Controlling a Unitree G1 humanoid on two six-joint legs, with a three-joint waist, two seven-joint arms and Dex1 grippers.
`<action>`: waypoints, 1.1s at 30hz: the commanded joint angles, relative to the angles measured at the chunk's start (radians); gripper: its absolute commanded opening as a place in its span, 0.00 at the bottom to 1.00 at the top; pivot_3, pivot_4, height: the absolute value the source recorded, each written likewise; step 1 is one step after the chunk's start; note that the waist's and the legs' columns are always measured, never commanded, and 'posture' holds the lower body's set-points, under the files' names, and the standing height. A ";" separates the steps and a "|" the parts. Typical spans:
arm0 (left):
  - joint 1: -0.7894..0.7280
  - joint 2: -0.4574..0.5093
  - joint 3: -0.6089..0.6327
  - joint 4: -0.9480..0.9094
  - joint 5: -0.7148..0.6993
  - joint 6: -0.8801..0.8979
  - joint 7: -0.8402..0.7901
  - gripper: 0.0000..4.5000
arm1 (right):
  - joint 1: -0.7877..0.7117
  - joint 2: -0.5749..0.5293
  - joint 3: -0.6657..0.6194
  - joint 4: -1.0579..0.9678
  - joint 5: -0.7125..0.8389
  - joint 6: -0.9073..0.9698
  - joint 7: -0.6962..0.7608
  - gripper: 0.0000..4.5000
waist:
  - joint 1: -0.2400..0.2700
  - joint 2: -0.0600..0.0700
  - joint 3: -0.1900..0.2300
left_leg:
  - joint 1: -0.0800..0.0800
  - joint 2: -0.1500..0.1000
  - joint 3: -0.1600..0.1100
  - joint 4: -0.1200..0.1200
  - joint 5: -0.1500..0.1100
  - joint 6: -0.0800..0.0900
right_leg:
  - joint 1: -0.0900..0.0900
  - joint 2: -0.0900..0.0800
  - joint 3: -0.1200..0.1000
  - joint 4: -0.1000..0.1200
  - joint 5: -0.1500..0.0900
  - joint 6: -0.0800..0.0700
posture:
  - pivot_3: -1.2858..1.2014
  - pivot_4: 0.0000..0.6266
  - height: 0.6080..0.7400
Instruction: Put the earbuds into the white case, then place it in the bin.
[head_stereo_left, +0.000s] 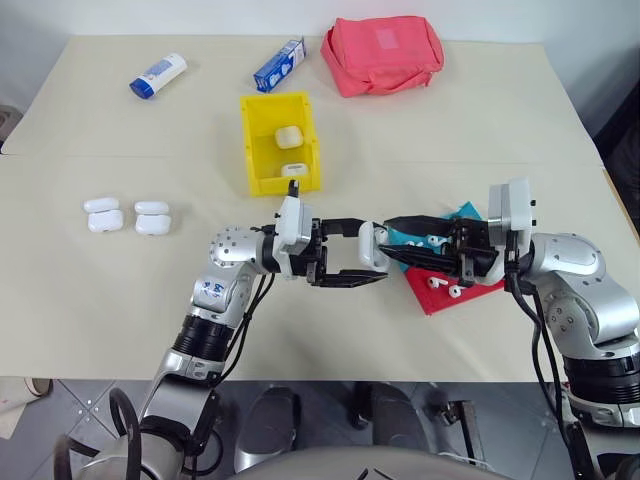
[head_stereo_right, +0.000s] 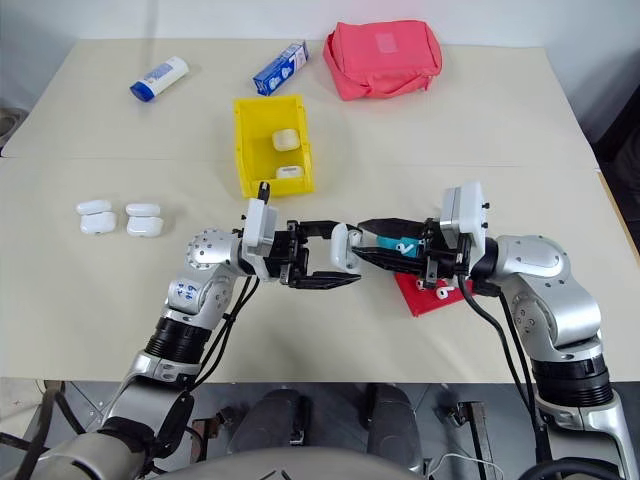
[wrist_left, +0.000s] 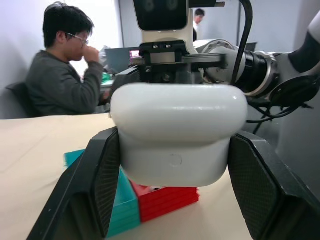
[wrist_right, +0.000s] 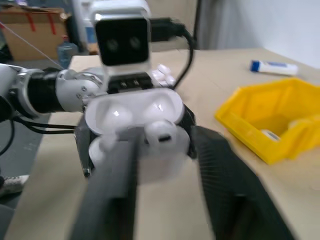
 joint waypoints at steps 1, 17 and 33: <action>-0.027 -0.024 0.022 -0.030 -0.027 -0.034 0.013 0.62 | -0.004 -0.018 0.007 -0.031 -0.014 0.036 -0.015 0.52 | 0.000 0.000 0.000 | 0.000 0.000 0.000 0.000 0.000 0.000 | 0.000 0.000 0.000 0.000 0.000 0.000 | 0.52 0.24 1.00; -0.062 -0.021 0.041 0.074 -0.002 -0.056 0.028 0.62 | 0.082 -0.194 -0.195 -0.144 0.015 0.153 -0.064 0.52 | 0.004 0.000 0.000 | -0.001 0.000 0.000 0.000 0.000 0.000 | 0.000 0.000 0.000 -0.001 0.000 0.000 | 0.52 0.24 1.00; -0.068 -0.030 0.042 0.107 -0.002 -0.081 0.028 0.62 | 0.721 -0.150 -0.794 -0.235 -0.057 0.166 -0.130 1.00 | 0.023 0.001 -0.001 | -0.002 0.000 0.002 0.000 -0.003 0.003 | 0.002 0.000 0.002 -0.005 0.001 0.002 | 0.52 0.24 1.00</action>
